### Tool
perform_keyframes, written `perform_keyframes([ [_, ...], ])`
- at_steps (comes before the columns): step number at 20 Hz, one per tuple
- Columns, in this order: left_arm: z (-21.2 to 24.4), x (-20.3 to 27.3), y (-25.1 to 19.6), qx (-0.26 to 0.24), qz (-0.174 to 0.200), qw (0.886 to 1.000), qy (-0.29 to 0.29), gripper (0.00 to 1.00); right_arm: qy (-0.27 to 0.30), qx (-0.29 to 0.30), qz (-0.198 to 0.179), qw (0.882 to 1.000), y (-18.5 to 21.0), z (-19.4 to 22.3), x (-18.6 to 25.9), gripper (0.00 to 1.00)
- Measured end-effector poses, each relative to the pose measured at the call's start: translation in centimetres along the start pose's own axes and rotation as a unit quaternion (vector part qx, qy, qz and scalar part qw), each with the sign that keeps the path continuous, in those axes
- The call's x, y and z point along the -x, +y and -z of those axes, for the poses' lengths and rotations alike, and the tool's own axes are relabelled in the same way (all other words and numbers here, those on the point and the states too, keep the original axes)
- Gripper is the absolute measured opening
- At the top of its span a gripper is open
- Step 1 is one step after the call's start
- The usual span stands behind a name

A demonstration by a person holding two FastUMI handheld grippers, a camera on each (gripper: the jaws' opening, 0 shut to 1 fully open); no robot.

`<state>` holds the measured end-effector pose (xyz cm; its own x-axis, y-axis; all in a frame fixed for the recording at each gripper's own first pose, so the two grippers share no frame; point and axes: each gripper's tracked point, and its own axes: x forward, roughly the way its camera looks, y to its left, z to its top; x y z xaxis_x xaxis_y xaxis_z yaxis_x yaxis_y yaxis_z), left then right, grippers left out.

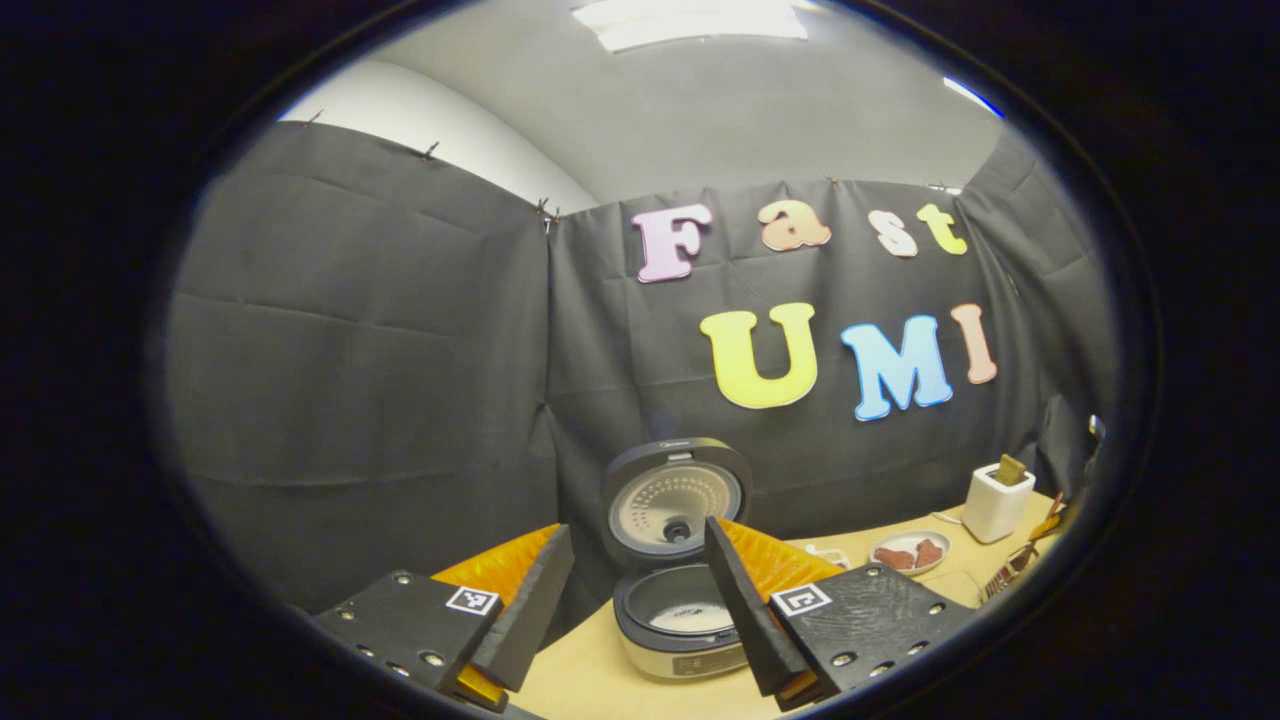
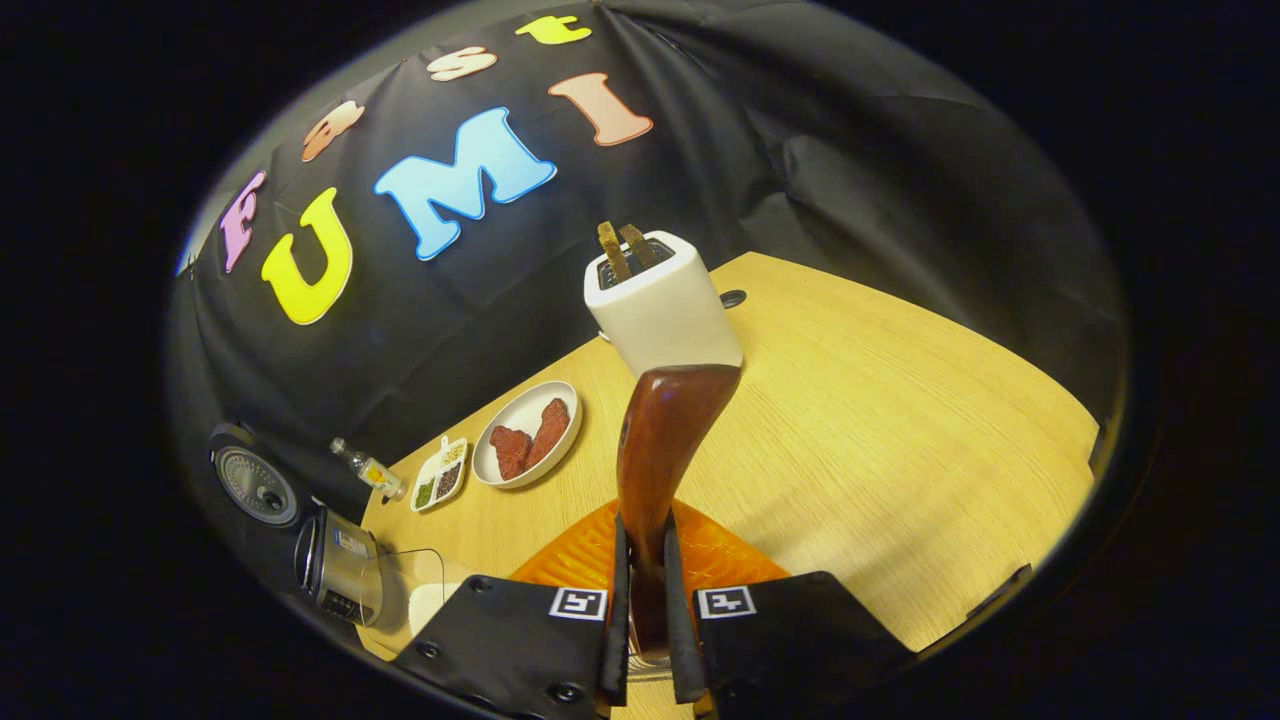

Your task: Close the left gripper, press the button to open the rice cooker; take a wooden spoon from the chopstick holder with the right hand, scoop a spoonful of rice and pour it into the rice cooker, then put the wooden spoon back into the chopstick holder.

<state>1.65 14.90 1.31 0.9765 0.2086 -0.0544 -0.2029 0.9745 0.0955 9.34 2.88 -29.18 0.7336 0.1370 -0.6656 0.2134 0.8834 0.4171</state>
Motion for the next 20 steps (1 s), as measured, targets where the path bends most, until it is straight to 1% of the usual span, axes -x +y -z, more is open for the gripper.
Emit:
perform_keyframes([
  [1,0.1,0.1,-0.1,-0.001,0.002,1.0,0.001,0.83,0.0,0.008,0.002,1.0,0.0,0.0,-1.8,0.13],
  [2,0.2,0.0,-0.1,-0.003,0.003,1.0,0.001,0.8,-0.004,0.018,-0.005,1.0,0.7,-0.3,-0.3,0.1],
  [3,0.3,-0.2,-0.2,-0.005,0.005,1.0,0.0,0.8,-0.011,0.031,-0.011,0.999,1.4,-0.7,0.2,0.1],
  [4,0.3,-0.2,-0.4,-0.007,0.009,1.0,-0.001,0.8,-0.024,0.048,-0.014,0.998,1.8,-1.5,0.8,0.13],
  [6,0.2,-0.3,-0.6,-0.008,0.015,1.0,0.0,0.8,-0.051,0.081,-0.012,0.995,2.7,-3.2,2.0,0.12],
  [9,0.2,-0.7,-1.2,-0.002,0.024,1.0,-0.004,0.8,-0.081,0.116,-0.019,0.99,5.0,-5.4,3.5,0.13],
  [11,0.2,-0.8,-1.2,0.001,0.028,1.0,-0.005,0.8,-0.092,0.135,-0.029,0.986,6.8,-6.1,4.5,0.1],
  [12,0.2,-0.9,-1.1,0.002,0.028,1.0,-0.006,0.8,-0.097,0.143,-0.035,0.984,7.9,-6.2,4.9,0.12],
  [14,0.5,-1.0,-0.4,0.004,0.025,1.0,-0.004,0.8,-0.105,0.155,-0.051,0.981,10.0,-6.4,5.6,0.12],
  [15,0.6,-0.9,-0.1,0.006,0.024,1.0,-0.003,0.83,-0.107,0.16,-0.06,0.979,11.2,-6.4,5.8,0.12],
  [16,0.8,-0.9,0.3,0.007,0.022,1.0,-0.001,0.8,-0.109,0.164,-0.068,0.978,12.4,-6.3,6.0,0.12],
  [18,1.3,-1.1,1.0,0.008,0.016,1.0,0.003,0.87,-0.114,0.174,-0.084,0.975,14.7,-5.9,6.2,0.12],
  [20,1.6,-1.1,2.1,0.008,0.008,1.0,0.006,0.86,-0.115,0.182,-0.1,0.971,16.9,-5.2,6.2,0.12],
])
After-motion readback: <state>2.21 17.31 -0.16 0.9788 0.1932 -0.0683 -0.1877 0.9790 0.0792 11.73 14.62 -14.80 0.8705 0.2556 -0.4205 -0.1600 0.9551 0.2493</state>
